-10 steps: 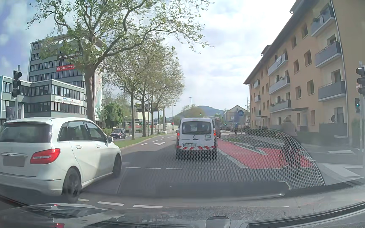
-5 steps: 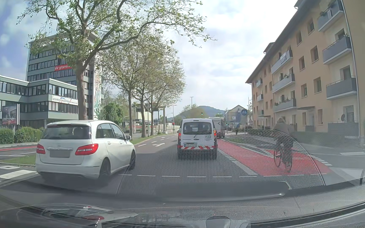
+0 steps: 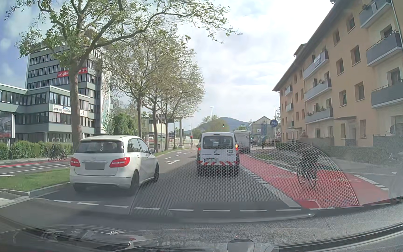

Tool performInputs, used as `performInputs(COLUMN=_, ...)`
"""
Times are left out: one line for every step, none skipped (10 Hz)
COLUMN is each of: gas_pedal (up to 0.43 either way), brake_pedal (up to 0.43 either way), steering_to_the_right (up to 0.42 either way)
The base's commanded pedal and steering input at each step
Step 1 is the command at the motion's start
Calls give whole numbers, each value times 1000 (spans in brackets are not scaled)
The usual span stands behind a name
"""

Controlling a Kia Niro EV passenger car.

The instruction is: Follow the waypoints while adhering to traffic rules and regulations

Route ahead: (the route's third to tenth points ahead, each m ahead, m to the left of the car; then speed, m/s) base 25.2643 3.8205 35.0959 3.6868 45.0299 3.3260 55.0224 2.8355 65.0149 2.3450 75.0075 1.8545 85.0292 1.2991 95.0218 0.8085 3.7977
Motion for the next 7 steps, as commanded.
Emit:
performInputs(gas_pedal=339, brake_pedal=0, steering_to_the_right=-1)
performInputs(gas_pedal=339, brake_pedal=0, steering_to_the_right=-2)
performInputs(gas_pedal=331, brake_pedal=0, steering_to_the_right=-2)
performInputs(gas_pedal=299, brake_pedal=0, steering_to_the_right=-4)
performInputs(gas_pedal=268, brake_pedal=0, steering_to_the_right=-6)
performInputs(gas_pedal=240, brake_pedal=0, steering_to_the_right=-6)
performInputs(gas_pedal=197, brake_pedal=0, steering_to_the_right=-7)
